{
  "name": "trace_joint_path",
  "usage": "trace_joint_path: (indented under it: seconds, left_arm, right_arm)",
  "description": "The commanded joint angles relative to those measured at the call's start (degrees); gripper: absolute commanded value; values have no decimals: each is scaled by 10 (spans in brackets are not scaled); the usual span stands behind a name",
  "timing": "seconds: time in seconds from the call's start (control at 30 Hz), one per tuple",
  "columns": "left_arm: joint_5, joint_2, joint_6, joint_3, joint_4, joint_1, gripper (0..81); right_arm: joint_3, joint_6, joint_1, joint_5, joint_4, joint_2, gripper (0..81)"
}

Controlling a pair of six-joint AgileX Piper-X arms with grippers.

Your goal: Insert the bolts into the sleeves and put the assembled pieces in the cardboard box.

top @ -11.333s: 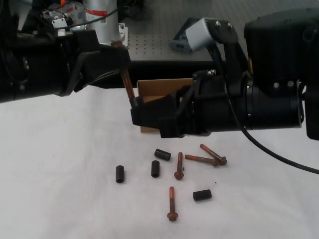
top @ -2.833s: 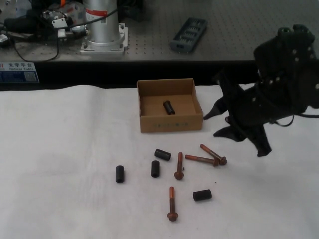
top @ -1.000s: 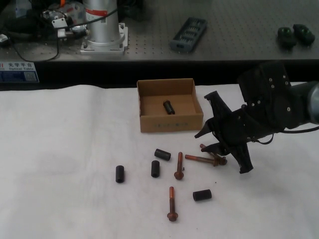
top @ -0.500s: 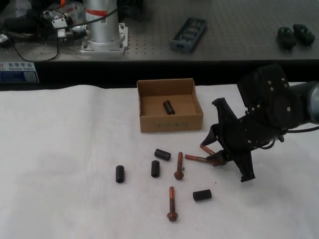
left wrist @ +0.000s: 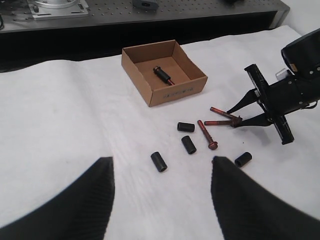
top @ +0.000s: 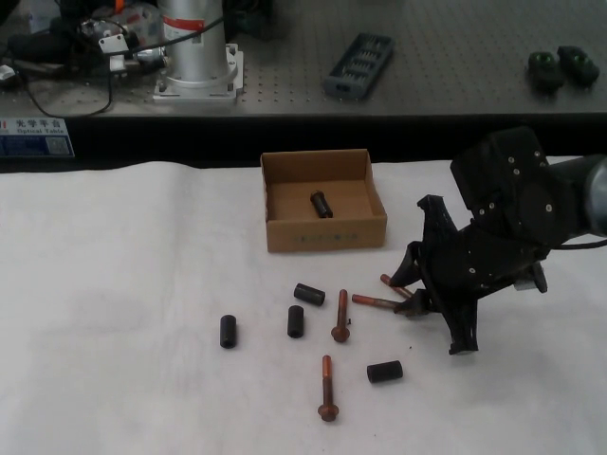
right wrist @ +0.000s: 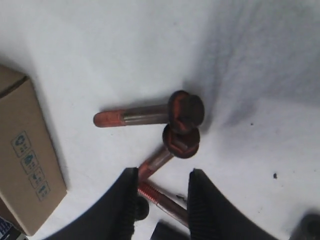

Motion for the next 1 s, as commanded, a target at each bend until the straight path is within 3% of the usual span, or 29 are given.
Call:
trace_joint_path:
  seconds: [0.0, 0.97]
  left_arm:
    - [0, 1, 2, -2, -3, -2, 420]
    - [-17, 1, 2, -2, -3, -2, 420]
  right_arm:
    - [-5, 30, 1, 4, 5, 1, 265]
    - [-17, 70, 9, 17, -25, 56, 265]
